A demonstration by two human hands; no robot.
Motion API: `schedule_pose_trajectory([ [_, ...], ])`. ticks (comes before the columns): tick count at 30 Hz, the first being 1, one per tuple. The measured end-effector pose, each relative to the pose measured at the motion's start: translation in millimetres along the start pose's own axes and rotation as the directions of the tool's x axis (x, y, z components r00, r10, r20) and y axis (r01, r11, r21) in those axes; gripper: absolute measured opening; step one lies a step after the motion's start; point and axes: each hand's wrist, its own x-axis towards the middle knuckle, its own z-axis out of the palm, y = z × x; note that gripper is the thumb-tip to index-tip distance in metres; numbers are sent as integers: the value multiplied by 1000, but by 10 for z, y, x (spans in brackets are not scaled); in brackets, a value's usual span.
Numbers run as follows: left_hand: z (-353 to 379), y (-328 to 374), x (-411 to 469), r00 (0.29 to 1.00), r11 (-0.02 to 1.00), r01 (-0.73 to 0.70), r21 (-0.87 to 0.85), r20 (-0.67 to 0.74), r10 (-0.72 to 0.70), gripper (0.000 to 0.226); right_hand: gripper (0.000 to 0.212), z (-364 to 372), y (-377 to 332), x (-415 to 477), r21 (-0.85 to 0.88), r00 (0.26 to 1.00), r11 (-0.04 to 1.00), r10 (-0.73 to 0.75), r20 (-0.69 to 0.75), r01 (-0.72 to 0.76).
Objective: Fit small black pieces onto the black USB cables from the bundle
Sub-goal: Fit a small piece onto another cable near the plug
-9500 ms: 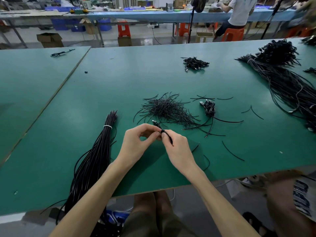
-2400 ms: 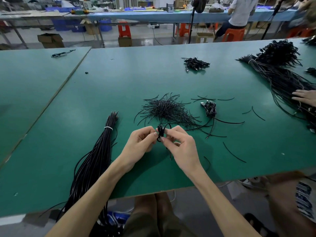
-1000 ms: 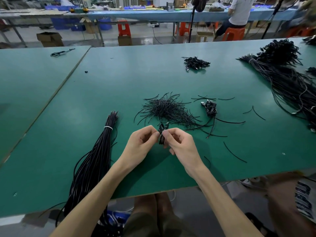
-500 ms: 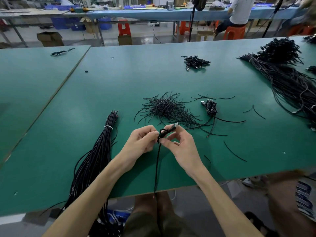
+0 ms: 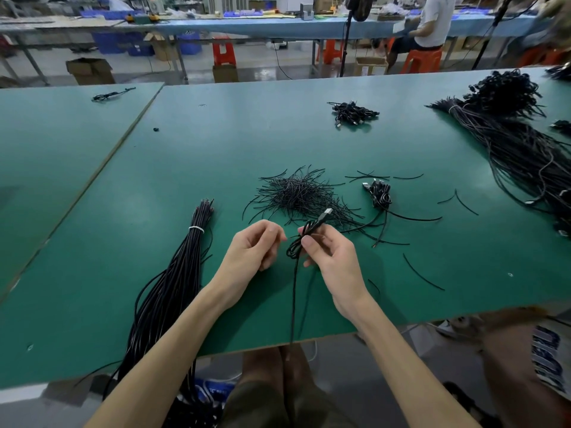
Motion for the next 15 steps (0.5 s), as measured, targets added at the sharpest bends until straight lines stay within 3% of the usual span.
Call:
schedule_pose_trajectory([
  [5, 31, -17, -4, 998, 1000, -11, 21, 67, 9, 31, 16, -1, 2, -1, 15, 998, 1000, 0, 56, -1],
  [9, 32, -4, -6, 995, 999, 3, 48, 97, -8, 33, 8, -19, -1, 8, 29, 998, 1000, 9, 67, -11],
  [15, 29, 22, -17, 993, 998, -3, 58, 122, -4, 20, 30, -14, -35, -21, 47, 995, 998, 46, 86, -50],
])
